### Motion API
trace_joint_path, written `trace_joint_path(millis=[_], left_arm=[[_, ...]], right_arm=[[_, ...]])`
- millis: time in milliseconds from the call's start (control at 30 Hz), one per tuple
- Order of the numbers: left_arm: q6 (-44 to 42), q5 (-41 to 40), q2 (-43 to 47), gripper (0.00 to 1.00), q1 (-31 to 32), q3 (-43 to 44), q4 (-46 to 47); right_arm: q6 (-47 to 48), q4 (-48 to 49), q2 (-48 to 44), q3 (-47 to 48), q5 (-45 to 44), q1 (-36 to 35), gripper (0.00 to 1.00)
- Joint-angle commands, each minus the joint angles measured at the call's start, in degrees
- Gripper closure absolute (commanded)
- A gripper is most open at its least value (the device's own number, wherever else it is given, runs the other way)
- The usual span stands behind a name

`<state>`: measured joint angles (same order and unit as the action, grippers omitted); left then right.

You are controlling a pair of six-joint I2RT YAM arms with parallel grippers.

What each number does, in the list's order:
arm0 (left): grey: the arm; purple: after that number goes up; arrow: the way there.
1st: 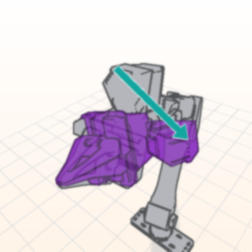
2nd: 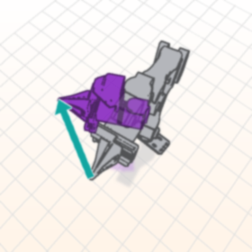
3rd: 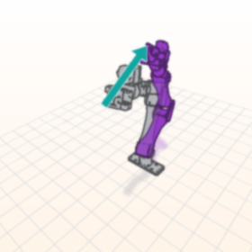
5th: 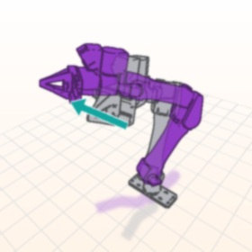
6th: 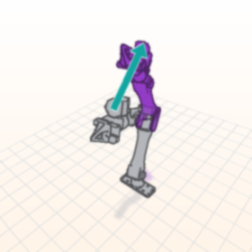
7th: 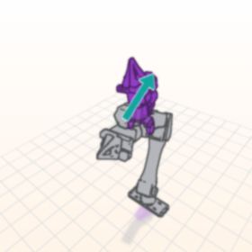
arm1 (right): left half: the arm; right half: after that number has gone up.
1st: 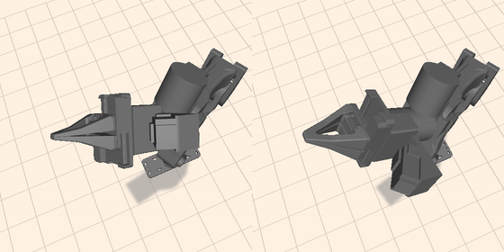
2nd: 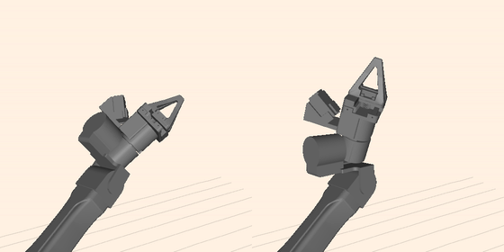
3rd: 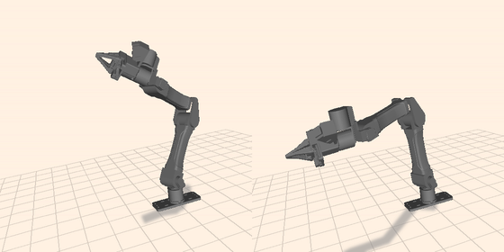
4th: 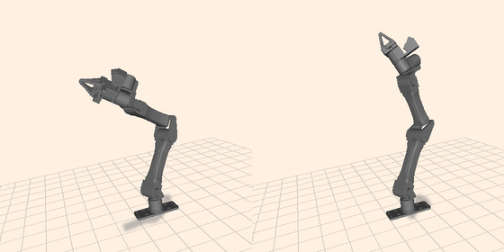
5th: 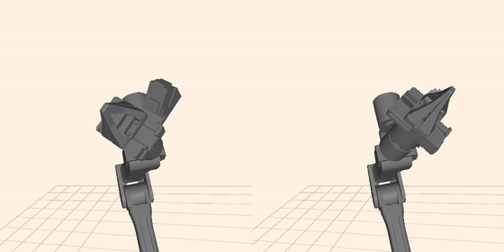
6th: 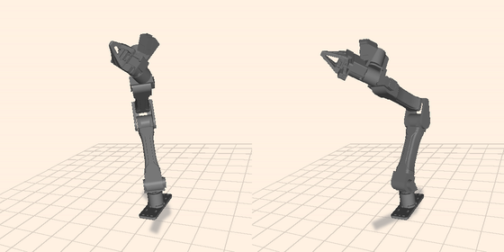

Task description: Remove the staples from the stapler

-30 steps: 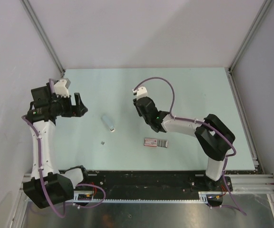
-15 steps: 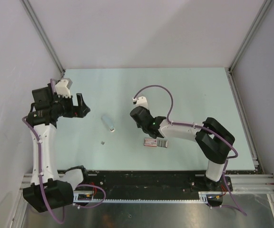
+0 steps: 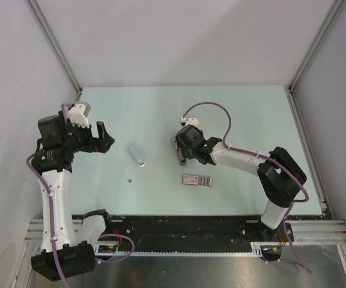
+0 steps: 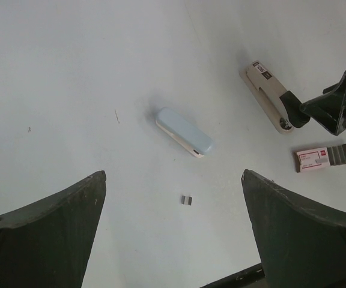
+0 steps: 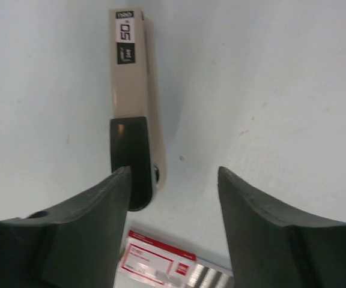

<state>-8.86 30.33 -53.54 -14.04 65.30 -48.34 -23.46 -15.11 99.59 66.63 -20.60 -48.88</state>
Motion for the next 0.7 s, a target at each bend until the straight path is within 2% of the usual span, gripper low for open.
trace_joint_path(millis=[0, 100, 133, 233, 300, 333, 433, 500, 533, 567, 600, 633, 667], left_arm=[[3.30, 0.57, 2.02, 0.01, 1.77, -0.07, 0.59], [2.72, -2.14, 3.46, 0.01, 4.26, 0.29, 0.01], [2.45, -3.36, 3.80, 0.01, 5.11, 0.24, -0.17], [0.90, -8.54, 3.95, 0.01, 7.00, -0.25, -1.09], [-0.60, -12.11, 4.64, 0.00, 7.38, -0.37, -1.84], [-1.49, -13.79, 5.32, 0.01, 7.42, -0.22, -2.19], [-4.85, -19.34, 8.88, 0.00, 7.49, 0.47, -2.70], [-6.32, -22.04, 11.35, 0.00, 7.42, -0.05, -2.72], [-7.30, -23.02, 12.27, 0.01, 7.39, -0.99, -2.72], [-8.23, -23.69, 12.73, 0.01, 7.38, -1.90, -2.68], [-8.91, -24.33, 12.83, 0.06, 7.37, -2.53, -2.71], [-9.60, -24.56, 12.80, 0.17, 7.37, -2.89, -2.80], [-10.13, -24.72, 12.78, 0.29, 7.41, -2.98, -2.85]], right_arm=[[1.03, -5.82, -3.92, 4.06, 0.15, 0.88, 0.27], [-4.84, -7.08, -6.03, 5.04, -2.99, 3.06, 0.07], [-7.17, -7.32, -6.84, 5.24, -2.32, 4.83, 0.04], [-9.70, -6.50, -8.09, 5.27, 9.17, 12.42, 0.01], [-7.81, -5.67, -7.59, 5.31, 18.03, 17.18, 0.01], [-6.68, -5.74, -7.49, 5.42, 19.31, 18.53, 0.02], [0.11, -7.74, -9.02, 6.97, 0.54, 14.59, 0.09], [1.50, -7.21, -10.06, 7.27, -6.94, 11.31, 0.11], [1.23, -6.95, -10.31, 7.37, -5.96, 11.42, 0.15], [0.04, -6.90, -10.30, 7.37, -2.87, 12.88, 0.25], [-1.87, -7.06, -9.90, 7.37, 1.26, 15.02, 0.45], [-3.66, -7.35, -9.22, 7.37, 5.83, 17.62, 0.70], [-4.56, -7.63, -8.48, 7.37, 11.77, 20.33, 0.85]])
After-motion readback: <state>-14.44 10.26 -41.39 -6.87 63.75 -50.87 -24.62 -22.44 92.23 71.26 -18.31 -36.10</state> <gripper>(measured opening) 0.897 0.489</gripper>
